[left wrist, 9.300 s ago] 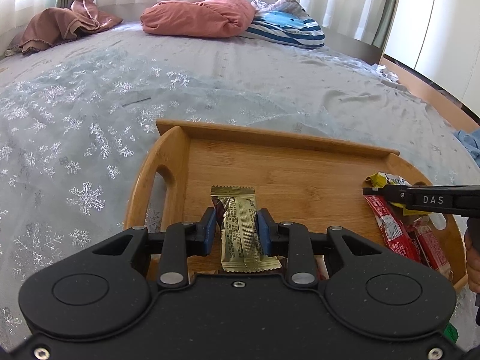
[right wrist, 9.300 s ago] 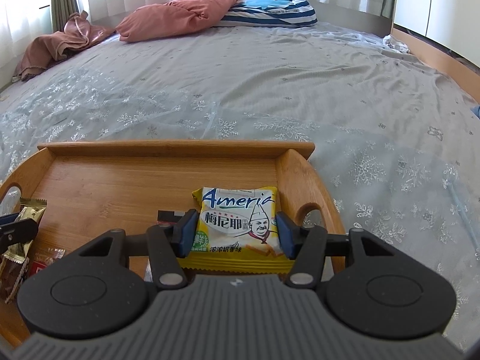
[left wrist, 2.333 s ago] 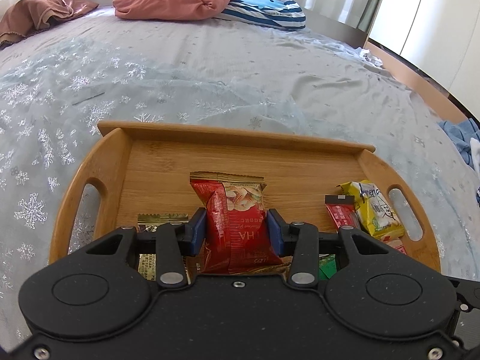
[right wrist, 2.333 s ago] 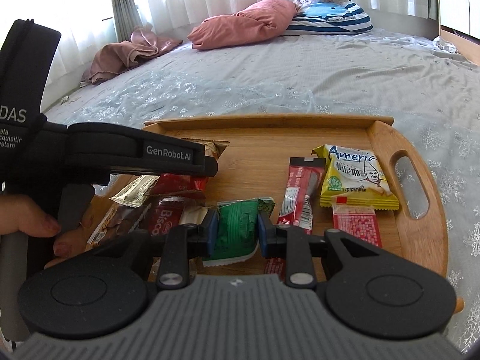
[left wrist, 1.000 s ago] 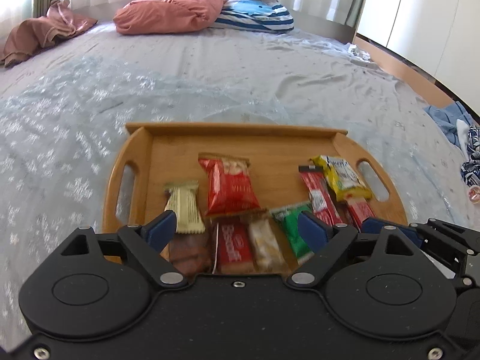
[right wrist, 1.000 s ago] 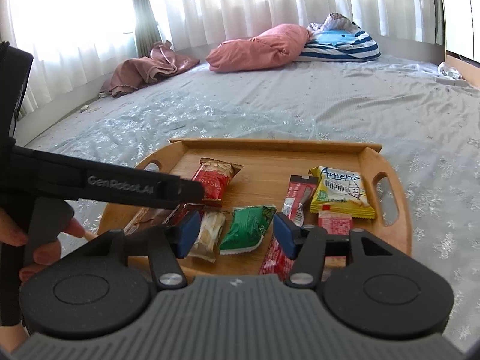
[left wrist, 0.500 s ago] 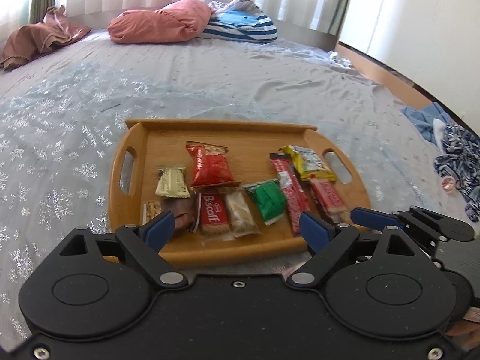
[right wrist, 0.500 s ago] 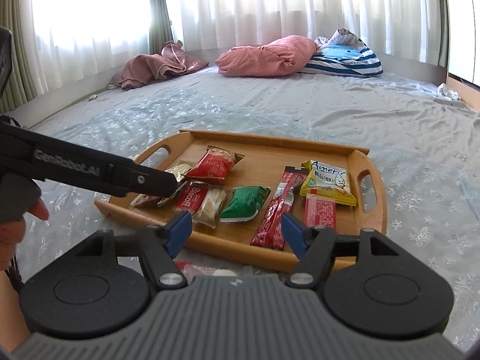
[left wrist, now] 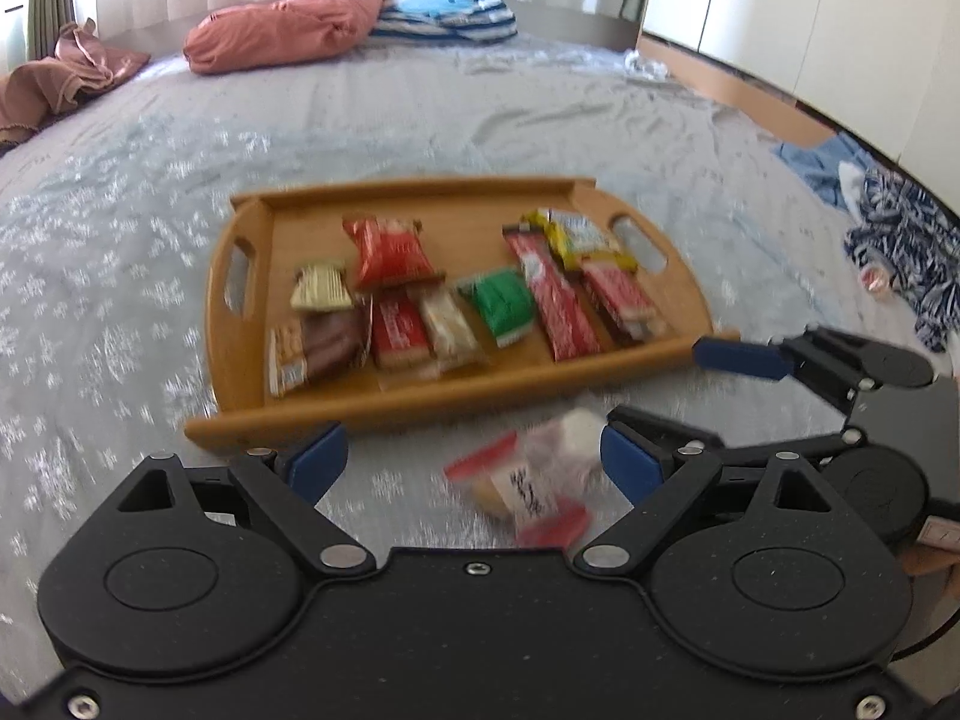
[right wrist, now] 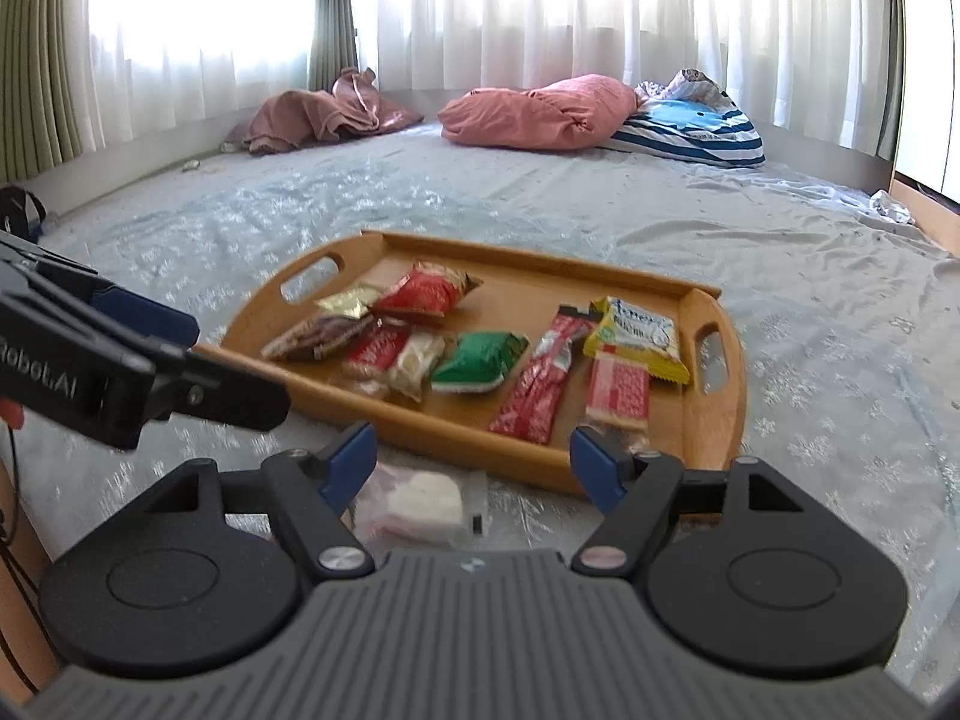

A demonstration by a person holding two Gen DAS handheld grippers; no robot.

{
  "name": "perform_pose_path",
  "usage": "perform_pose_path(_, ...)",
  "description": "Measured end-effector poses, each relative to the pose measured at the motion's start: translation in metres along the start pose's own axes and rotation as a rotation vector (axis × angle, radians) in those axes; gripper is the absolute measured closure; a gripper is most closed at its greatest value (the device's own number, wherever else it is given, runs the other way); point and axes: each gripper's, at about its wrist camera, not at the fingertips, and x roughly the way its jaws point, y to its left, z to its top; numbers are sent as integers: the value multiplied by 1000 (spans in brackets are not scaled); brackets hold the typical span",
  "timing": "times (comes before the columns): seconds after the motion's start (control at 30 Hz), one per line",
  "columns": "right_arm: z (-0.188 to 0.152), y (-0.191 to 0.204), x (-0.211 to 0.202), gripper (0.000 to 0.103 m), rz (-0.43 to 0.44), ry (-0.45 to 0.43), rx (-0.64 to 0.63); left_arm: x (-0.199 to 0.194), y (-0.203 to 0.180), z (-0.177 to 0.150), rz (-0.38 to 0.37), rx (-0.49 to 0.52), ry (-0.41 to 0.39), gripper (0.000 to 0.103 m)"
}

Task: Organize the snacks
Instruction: 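Move the left tool to the white-labelled packet while the right tool approaches the white wrapped item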

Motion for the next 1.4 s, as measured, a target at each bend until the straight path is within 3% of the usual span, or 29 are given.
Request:
perform_pose_path(0.2,-13,-5,2,20,-16,34,-10,18,3,-14,-3,-25,42,13)
perform_pose_path(0.73,-39,-9,8,19,-24,91,-2,52,-2,-27,-82,-100,112,58)
perform_pose_path(1.17,-42,-8,12,19,-18,103,7,43,-2,-30,-69,-66,88,66)
perform_pose_path(1.4,-42,-5,14,18,-8,108,4,52,5,-26,-84,-150,95,61)
